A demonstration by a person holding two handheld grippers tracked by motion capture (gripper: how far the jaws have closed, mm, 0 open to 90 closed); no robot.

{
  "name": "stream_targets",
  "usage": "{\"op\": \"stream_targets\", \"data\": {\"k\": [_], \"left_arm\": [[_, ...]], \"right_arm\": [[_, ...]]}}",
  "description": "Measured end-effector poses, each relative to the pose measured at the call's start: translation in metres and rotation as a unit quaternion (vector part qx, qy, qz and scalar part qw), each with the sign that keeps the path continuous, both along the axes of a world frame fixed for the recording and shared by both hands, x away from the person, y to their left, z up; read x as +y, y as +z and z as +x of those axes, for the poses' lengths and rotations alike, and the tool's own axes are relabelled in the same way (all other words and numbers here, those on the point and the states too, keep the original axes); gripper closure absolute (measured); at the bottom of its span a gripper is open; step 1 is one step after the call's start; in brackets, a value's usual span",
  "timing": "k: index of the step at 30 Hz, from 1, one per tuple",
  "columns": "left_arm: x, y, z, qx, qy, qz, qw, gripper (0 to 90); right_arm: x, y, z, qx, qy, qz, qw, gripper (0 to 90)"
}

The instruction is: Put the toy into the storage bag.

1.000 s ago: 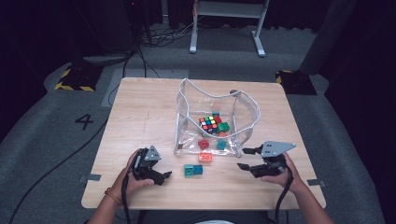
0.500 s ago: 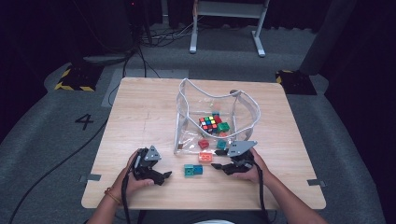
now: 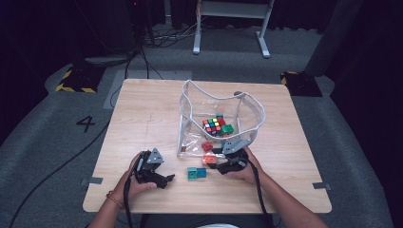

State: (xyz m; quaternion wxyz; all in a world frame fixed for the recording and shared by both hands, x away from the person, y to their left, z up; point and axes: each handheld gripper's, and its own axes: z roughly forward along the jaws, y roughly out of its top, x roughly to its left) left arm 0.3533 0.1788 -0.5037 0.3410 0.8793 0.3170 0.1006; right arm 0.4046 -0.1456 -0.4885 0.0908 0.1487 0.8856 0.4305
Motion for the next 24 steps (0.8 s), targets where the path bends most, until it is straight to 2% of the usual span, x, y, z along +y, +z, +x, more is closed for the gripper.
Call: {"op": "stream_targets", "data": {"k": [2,4,7,12,13,16,19,21,24], "left_arm": [[0.0,0.0,0.0,-0.001,0.0,0.001,1.0,5.1],[0.0,0.0,0.0,0.0,0.0,0.0,1.0,5.1],[0.0,0.0,0.0,-0.001,0.0,0.001,1.0,5.1],[0.0,0.0,0.0,-0.001,0.0,0.001,1.0,5.1],[0.0,0.0,0.0,-0.001,0.0,0.001,1.0,5.1],[0.0,0.0,0.0,-0.001,0.0,0.001,1.0,5.1],[0.0,0.0,0.0,-0.001,0.0,0.001,1.0,5.1],[0.0,0.0,0.0,-0.001,-0.001,0.002,1.0,5.2],[0.0,0.0,0.0,-0.001,0.0,0.001,1.0,5.1]], "right_arm": [[0.001,-0.001,0.0,0.004,0.002,0.007,1.0,40.9],[0.001,-0.002,0.0,0.005,0.0,-0.002,1.0,44.3],[0.003,-0.005,-0.001,0.011,0.002,-0.001,0.9999,45.9],[0.006,-0.01,-0.003,0.016,0.005,-0.024,0.9996,57.6],[0.006,-0.01,-0.004,0.021,0.006,-0.021,0.9995,58.3],[0.004,-0.008,-0.007,0.01,0.009,-0.031,0.9994,58.9],[-0.004,-0.005,-0.011,0.008,0.007,-0.034,0.9994,59.0],[-0.013,-0.002,-0.012,0.01,0.004,-0.025,0.9996,59.0],[-0.031,0.002,-0.016,-0.002,0.004,-0.011,0.9999,59.0]]}}
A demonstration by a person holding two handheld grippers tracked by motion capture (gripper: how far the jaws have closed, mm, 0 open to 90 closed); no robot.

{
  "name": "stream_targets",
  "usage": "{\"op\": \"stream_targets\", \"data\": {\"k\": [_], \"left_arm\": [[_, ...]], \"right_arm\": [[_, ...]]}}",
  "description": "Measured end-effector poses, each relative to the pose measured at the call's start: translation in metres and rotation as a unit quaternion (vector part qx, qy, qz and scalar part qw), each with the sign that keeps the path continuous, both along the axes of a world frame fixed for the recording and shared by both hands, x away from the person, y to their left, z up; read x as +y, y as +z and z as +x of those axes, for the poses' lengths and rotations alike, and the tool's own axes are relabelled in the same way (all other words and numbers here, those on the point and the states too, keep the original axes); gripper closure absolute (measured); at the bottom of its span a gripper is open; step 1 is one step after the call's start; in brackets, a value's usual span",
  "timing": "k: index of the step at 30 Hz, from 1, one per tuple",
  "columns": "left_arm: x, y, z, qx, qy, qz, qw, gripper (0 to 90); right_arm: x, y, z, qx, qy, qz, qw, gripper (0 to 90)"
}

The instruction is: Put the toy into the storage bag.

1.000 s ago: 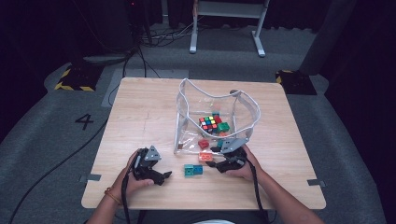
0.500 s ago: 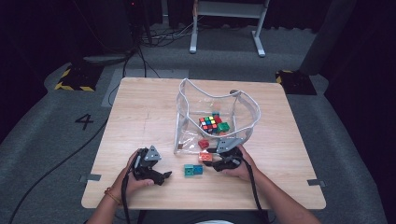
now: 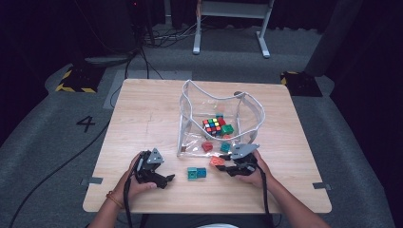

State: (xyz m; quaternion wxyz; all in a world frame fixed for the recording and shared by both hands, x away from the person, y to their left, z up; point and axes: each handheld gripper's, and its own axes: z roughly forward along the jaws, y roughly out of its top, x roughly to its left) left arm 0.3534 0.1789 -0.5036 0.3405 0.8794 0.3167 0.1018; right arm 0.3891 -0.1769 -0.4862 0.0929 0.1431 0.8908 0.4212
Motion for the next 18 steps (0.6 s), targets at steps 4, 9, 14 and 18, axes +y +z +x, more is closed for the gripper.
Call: {"op": "stream_targets", "data": {"k": [4,9,14,18], "left_arm": [[0.0,0.0,0.0,0.0,0.0,0.0,1.0,5.1],[0.0,0.0,0.0,0.0,0.0,0.0,1.0,5.1],[0.0,0.0,0.0,0.0,0.0,0.0,1.0,5.1],[0.0,0.0,0.0,0.0,0.0,0.0,1.0,5.1]], "right_arm": [[-0.027,0.004,-0.009,0.0,-0.015,-0.001,0.9999,59.0],[-0.063,0.009,-0.016,-0.012,-0.038,0.011,0.9991,59.1],[-0.1,0.015,-0.019,-0.01,-0.083,0.032,0.996,59.1],[-0.125,0.021,-0.016,-0.018,-0.118,0.042,0.9919,59.1]]}}
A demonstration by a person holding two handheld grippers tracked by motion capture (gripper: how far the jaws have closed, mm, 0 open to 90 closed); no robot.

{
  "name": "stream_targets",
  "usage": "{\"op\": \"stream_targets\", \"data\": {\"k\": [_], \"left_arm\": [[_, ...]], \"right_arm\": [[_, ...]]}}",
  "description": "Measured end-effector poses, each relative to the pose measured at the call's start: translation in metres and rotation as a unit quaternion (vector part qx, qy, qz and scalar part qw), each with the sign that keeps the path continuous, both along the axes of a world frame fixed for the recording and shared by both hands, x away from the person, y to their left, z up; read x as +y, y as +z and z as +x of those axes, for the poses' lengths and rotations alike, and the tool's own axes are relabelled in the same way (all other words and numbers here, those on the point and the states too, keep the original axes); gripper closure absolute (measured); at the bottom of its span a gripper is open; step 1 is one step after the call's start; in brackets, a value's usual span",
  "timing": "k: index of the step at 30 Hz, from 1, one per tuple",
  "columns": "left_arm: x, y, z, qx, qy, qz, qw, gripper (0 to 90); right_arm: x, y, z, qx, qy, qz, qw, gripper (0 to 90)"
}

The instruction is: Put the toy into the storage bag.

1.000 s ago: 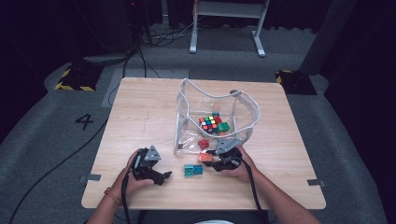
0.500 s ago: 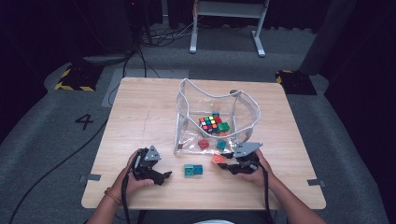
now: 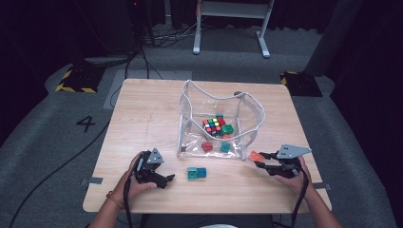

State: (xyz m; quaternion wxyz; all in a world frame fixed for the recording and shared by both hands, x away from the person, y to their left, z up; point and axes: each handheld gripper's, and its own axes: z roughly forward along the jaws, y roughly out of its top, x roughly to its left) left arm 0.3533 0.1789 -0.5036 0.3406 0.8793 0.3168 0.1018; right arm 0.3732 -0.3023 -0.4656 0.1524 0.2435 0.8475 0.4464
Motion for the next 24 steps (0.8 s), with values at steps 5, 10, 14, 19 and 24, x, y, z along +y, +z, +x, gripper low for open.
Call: {"op": "stream_targets", "data": {"k": [5,10,14,19,24], "left_arm": [[0.0,0.0,0.0,0.0,0.0,0.0,1.0,5.1],[0.0,0.0,0.0,0.0,0.0,0.0,1.0,5.1],[0.0,0.0,0.0,0.0,0.0,0.0,1.0,5.1],[0.0,0.0,0.0,0.0,0.0,0.001,1.0,5.1],[0.0,0.0,0.0,0.0,0.0,0.0,1.0,5.1]], "right_arm": [[-0.021,0.012,0.008,-0.014,-0.031,0.012,0.9993,59.1],[-0.032,0.034,0.023,-0.031,-0.049,0.023,0.998,59.1],[-0.036,0.057,0.037,-0.047,-0.062,0.031,0.9965,59.1],[-0.036,0.084,0.056,-0.067,-0.078,0.028,0.9944,59.1],[-0.032,0.104,0.072,-0.08,-0.092,0.022,0.9923,59.1]]}}
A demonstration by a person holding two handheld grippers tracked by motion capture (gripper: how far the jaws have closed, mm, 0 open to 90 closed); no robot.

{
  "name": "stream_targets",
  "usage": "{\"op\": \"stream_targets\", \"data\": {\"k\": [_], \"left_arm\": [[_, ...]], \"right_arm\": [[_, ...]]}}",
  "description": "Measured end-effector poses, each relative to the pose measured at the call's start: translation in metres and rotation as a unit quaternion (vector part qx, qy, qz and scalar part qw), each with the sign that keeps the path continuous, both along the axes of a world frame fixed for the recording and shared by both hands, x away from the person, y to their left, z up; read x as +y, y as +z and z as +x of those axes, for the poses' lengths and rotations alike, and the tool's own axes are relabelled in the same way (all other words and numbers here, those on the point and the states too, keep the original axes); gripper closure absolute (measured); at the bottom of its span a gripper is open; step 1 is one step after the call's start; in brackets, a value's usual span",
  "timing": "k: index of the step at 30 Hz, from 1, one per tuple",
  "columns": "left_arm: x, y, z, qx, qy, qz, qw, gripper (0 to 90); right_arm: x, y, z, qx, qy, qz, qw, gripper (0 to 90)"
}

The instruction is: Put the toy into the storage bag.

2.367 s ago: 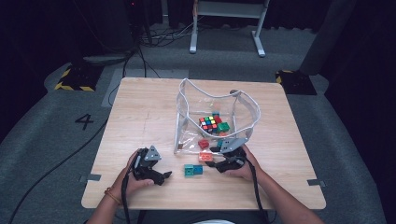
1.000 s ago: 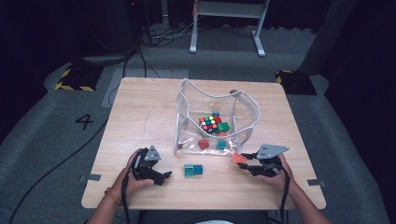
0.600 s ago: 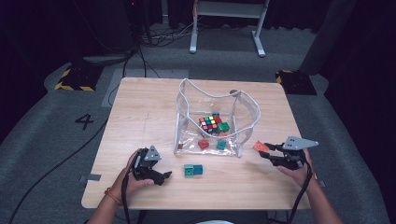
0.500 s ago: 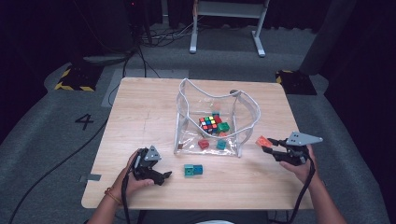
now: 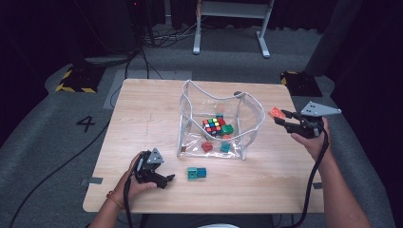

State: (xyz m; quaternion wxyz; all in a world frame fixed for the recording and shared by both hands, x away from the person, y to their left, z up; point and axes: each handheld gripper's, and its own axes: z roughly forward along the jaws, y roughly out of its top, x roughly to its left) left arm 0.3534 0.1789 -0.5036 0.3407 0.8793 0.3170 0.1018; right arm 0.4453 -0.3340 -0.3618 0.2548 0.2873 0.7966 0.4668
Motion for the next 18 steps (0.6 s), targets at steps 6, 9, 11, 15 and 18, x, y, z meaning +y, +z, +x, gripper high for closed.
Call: {"op": "stream_targets", "data": {"k": [6,9,11,15,18], "left_arm": [[0.0,0.0,0.0,0.0,0.0,0.0,1.0,5.1],[0.0,0.0,0.0,-0.001,0.0,0.002,1.0,5.1],[0.0,0.0,0.0,0.001,0.0,0.0,1.0,5.1],[0.0,0.0,0.0,0.001,-0.001,0.0,1.0,5.1],[0.0,0.0,0.0,0.001,-0.001,0.001,1.0,5.1]], "right_arm": [[0.007,0.019,0.014,-0.003,-0.003,-0.009,1.0,59.1],[0.012,0.028,0.017,-0.005,0.0,-0.006,1.0,59.1],[0.016,0.034,0.018,-0.008,0.0,-0.006,0.9999,59.1],[0.024,0.045,0.019,-0.02,0.017,0.001,0.9996,59.1],[0.031,0.054,0.019,-0.019,0.028,0.01,0.9994,59.1]]}}
